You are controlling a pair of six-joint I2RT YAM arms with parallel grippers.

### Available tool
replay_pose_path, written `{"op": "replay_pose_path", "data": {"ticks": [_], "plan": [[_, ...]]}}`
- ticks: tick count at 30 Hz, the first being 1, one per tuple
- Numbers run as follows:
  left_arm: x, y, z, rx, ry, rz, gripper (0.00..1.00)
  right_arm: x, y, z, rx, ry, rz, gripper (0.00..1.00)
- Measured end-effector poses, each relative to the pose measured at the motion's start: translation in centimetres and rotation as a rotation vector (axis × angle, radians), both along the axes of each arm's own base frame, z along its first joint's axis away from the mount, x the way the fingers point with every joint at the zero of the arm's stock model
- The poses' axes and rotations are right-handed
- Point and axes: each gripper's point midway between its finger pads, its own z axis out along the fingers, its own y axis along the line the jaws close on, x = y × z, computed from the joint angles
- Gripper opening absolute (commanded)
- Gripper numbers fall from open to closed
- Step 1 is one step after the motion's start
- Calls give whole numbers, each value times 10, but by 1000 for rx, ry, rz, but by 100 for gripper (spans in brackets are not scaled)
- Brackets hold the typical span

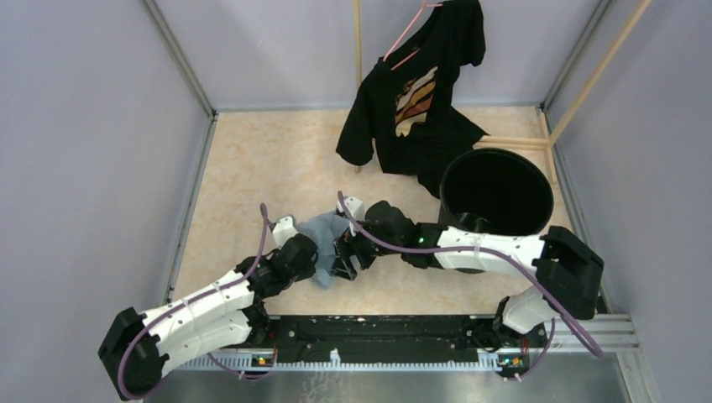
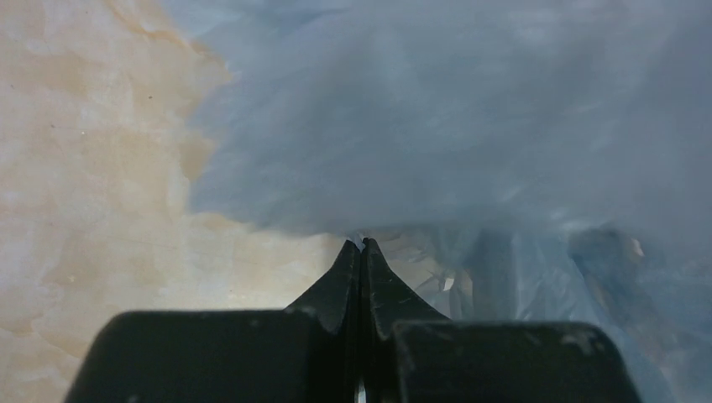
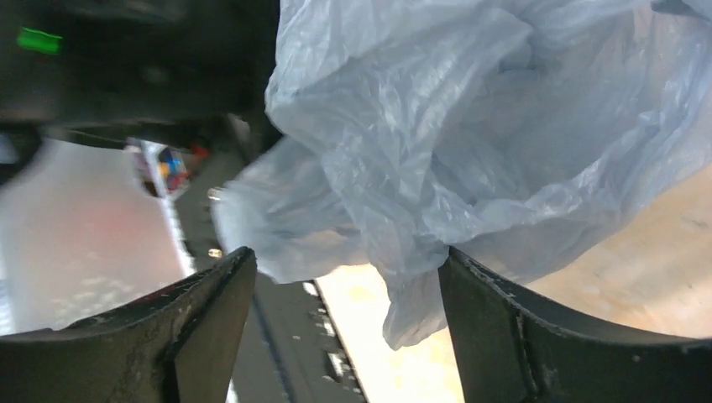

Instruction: Put the trash bags into the trash bin

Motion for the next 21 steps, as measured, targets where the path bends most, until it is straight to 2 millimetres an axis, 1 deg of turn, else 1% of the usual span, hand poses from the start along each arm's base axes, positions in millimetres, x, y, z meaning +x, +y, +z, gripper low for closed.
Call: {"op": "replay_pose_path", "data": {"ticks": [2, 6, 8, 10, 12, 15, 17, 21], "plan": [[0, 0, 2, -23, -9, 12, 0, -5, 7, 23, 81, 7, 21, 86], [3, -4, 8, -72, -34, 36, 0, -14, 16, 79, 260, 10, 48, 90], [3, -4, 5, -84, -37, 44, 0, -17, 16, 103, 332, 4, 53, 93], [0, -1, -1, -92, -34, 54, 0, -19, 13, 122, 384, -5, 48, 95], [-3, 3, -7, -98, -29, 66, 0, -19, 8, 133, 414, -13, 37, 95], [-6, 6, -12, -115, -27, 86, 0, -14, -4, 141, 434, -26, -2, 94], [-6, 7, -13, -131, -27, 101, 0, -3, -16, 141, 438, -30, -50, 94], [-8, 7, -14, -156, -26, 121, 0, 28, -45, 135, 426, -50, -188, 94]]}}
